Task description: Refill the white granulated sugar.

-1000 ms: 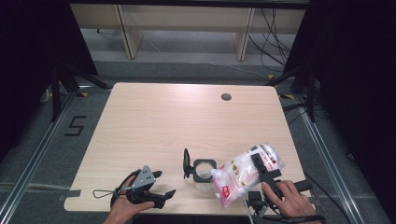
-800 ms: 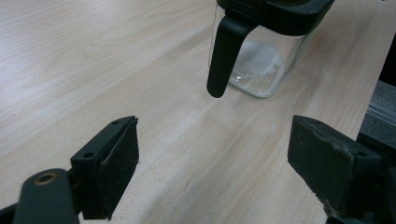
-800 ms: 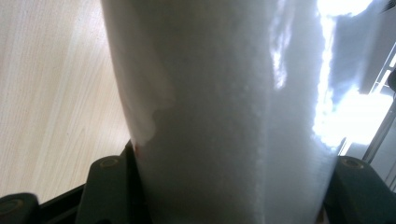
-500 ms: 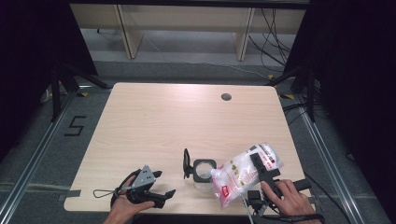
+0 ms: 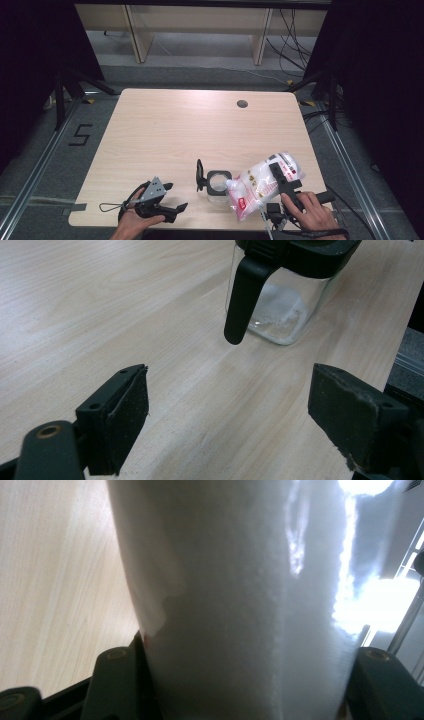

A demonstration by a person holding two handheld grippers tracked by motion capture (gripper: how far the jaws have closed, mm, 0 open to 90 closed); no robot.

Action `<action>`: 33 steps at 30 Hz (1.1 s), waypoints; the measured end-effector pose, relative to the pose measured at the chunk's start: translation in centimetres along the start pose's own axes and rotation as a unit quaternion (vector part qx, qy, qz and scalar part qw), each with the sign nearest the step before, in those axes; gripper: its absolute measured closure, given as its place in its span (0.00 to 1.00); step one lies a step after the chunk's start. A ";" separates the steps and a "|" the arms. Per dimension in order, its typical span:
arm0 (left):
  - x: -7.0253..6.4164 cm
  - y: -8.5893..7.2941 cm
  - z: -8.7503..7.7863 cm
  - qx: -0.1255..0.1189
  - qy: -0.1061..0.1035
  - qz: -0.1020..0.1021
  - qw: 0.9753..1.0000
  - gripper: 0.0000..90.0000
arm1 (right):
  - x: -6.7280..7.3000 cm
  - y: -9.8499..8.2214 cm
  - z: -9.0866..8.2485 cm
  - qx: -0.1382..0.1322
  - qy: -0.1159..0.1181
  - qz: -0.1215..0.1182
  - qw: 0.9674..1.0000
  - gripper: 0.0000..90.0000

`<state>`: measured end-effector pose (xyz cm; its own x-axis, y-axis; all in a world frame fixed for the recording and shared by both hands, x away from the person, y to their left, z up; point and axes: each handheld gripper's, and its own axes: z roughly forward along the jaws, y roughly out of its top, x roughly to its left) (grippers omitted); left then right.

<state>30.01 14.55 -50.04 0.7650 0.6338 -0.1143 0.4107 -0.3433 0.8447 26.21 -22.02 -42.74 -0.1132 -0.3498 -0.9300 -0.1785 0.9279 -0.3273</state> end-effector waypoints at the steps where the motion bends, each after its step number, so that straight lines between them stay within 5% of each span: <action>1: 0.0 0.0 0.0 0.000 0.000 0.000 1.000 0.18 | -0.1 0.0 0.0 0.001 0.000 -0.003 1.000 0.46; 7: 0.0 0.0 0.0 0.005 0.002 0.005 1.000 0.18 | -0.3 0.1 0.0 -0.003 -0.003 -0.017 1.000 0.46; 14: 0.0 0.0 0.0 0.000 0.001 0.000 1.000 0.18 | -0.2 0.2 0.1 -0.001 0.002 -0.014 1.000 0.46; 15: 0.0 0.0 0.0 0.000 0.000 0.000 1.000 0.18 | 0.0 0.2 0.0 0.003 0.004 0.001 1.000 0.46; 17: -0.1 0.0 -0.1 0.002 0.003 -0.001 1.000 0.18 | -0.3 0.2 0.1 -0.003 -0.003 -0.015 1.000 0.46; 33: 0.0 0.0 0.0 -0.001 0.002 -0.001 1.000 0.18 | -0.3 0.0 0.1 0.000 -0.001 -0.007 1.000 0.46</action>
<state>29.96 14.55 -50.03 0.7618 0.6376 -0.1140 0.4117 -0.3408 0.8452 26.31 -21.96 -42.48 -0.1098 -0.3620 -0.9257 -0.1806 0.9231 -0.3396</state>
